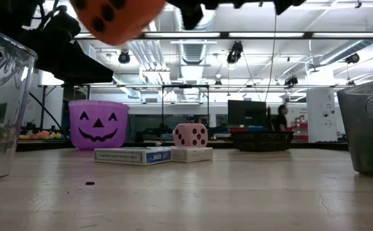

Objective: Pick & Place Toys
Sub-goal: Put the orange dice into the transparent bin

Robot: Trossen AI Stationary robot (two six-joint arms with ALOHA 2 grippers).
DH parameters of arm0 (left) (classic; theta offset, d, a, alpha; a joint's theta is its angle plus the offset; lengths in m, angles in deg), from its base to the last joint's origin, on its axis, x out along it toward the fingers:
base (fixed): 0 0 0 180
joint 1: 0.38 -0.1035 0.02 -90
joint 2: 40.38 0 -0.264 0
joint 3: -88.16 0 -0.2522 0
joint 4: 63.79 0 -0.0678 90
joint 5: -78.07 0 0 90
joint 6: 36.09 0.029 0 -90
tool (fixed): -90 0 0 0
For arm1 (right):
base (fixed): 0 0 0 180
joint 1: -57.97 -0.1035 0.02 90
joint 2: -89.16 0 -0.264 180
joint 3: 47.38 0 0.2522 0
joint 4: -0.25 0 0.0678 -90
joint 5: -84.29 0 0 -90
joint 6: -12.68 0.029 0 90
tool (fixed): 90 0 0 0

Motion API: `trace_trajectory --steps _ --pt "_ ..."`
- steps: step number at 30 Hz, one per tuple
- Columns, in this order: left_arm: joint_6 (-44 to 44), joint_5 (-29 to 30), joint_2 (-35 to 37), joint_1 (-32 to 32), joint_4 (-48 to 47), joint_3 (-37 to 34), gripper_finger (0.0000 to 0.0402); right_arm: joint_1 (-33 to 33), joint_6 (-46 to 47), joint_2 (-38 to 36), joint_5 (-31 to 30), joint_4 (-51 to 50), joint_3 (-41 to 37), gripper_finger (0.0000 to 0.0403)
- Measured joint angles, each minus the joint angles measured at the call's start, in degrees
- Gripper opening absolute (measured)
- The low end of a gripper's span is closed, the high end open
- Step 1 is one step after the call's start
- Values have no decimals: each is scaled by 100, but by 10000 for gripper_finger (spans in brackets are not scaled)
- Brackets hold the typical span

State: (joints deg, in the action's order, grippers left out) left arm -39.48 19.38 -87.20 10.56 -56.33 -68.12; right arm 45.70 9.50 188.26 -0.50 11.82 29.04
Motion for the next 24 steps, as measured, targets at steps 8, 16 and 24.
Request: trace_trajectory --steps 8,16,24 --pt "-1 217 292 0 -270 0 279 -191 34 1454 900 -20 1668 43" --pt "-3 308 323 0 -422 0 279 -222 -121 2945 1292 -1381 3729 43" --pt "-3 324 323 0 -454 0 279 -223 -325 3362 1802 -2178 4626 50"
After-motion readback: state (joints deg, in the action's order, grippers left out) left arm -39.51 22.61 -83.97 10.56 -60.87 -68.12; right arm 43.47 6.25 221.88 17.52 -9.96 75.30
